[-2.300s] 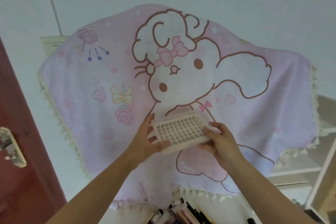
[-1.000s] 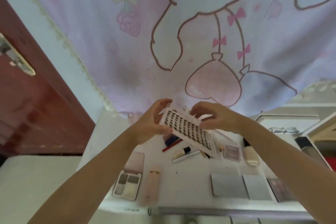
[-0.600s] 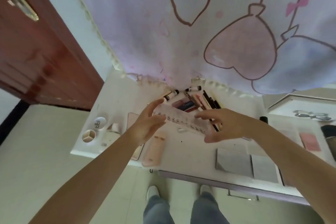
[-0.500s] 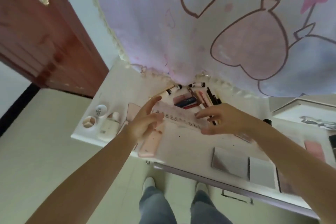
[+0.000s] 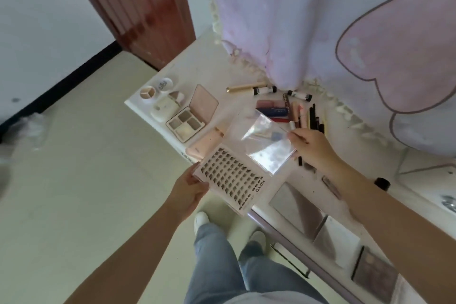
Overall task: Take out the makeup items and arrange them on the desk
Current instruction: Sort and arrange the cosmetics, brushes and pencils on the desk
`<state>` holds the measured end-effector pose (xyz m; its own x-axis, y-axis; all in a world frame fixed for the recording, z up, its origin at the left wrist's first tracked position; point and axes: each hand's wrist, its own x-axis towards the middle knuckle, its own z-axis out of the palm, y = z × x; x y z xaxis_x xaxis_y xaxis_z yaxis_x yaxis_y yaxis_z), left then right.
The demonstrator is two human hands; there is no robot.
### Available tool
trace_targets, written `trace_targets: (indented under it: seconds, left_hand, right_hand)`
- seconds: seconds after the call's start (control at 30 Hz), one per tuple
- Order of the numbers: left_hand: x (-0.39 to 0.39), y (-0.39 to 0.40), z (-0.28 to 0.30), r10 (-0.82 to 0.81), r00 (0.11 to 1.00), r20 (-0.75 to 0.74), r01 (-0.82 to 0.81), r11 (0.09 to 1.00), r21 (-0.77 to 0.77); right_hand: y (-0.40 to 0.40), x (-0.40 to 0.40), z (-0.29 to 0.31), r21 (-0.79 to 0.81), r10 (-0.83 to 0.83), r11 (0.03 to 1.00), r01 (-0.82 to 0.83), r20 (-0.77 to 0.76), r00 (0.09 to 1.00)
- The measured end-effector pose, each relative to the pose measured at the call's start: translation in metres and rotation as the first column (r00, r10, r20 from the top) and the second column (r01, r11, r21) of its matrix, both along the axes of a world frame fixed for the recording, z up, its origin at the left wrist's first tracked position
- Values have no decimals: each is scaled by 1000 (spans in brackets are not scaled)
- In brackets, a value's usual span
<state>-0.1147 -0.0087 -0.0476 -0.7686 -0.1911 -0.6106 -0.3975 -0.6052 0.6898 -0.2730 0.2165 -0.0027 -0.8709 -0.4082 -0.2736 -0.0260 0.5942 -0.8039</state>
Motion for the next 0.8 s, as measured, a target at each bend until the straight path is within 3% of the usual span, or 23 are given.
trace_targets:
  seconds: [0.2, 0.33, 0.43, 0.5, 0.7, 0.8]
  left_hand:
    - [1, 25, -9, 149, 973, 179, -90, 949, -301]
    - [-5, 37, -14, 211, 945, 251, -79, 889, -451]
    - [-13, 41, -17, 272, 917, 293, -63, 822, -566]
    - [-17, 43, -19, 296, 906, 304, -55, 793, -607]
    - [-18, 50, -17, 316, 900, 300, -88, 806, -585]
    - [-10, 56, -13, 235, 919, 315, 73, 686, -724]
  right_hand:
    - [-6, -16, -20, -70, -98, 991, 111, 173, 980]
    - [-8, -25, -29, 72, -107, 992, 102, 73, 992]
    - [-5, -26, -32, 246, -55, 965, 89, -139, 989]
    - [-3, -26, -30, 268, -46, 958, 106, -221, 974]
    - [11, -16, -23, 183, -118, 972, 144, -146, 982]
    - [27, 14, -20, 194, -22, 979, 56, -174, 984]
